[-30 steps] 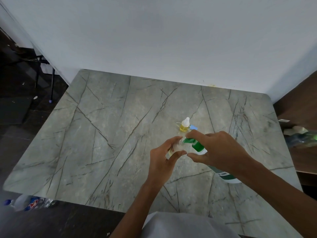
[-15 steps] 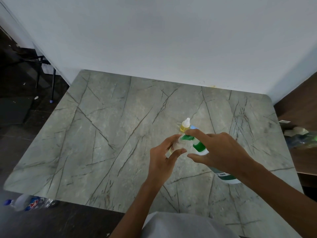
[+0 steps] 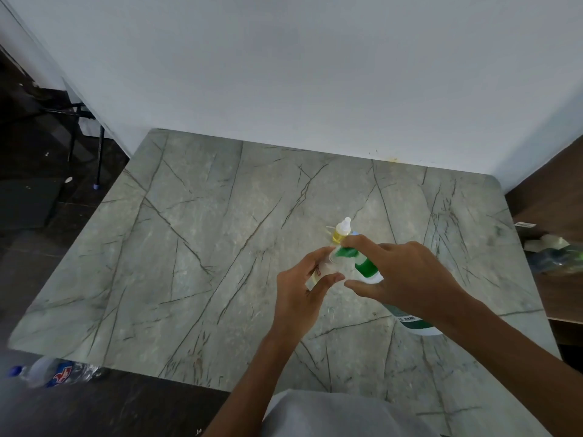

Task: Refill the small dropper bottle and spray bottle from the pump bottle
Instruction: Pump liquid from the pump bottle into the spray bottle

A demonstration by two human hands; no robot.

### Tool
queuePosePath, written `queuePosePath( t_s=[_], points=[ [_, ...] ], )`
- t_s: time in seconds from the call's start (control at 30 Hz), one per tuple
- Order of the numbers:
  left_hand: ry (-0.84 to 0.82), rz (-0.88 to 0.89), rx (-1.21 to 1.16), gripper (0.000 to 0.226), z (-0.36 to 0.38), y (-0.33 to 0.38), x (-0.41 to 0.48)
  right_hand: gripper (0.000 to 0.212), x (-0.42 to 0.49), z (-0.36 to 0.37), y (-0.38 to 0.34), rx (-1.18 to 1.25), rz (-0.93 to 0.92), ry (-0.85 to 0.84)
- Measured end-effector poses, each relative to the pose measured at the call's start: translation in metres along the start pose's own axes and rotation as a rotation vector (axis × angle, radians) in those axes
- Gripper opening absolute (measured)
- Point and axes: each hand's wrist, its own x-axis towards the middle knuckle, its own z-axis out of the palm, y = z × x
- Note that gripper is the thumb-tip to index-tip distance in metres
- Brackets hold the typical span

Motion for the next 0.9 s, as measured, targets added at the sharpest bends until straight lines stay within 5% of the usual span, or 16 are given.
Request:
queuePosePath(
  t_s=[0.9],
  points=[
    [-0.007, -0.008, 0.034, 0.043, 0.001, -0.001, -0.003, 0.062, -0.004, 0.002, -0.002, -0.023, 0.043, -0.035]
  ],
)
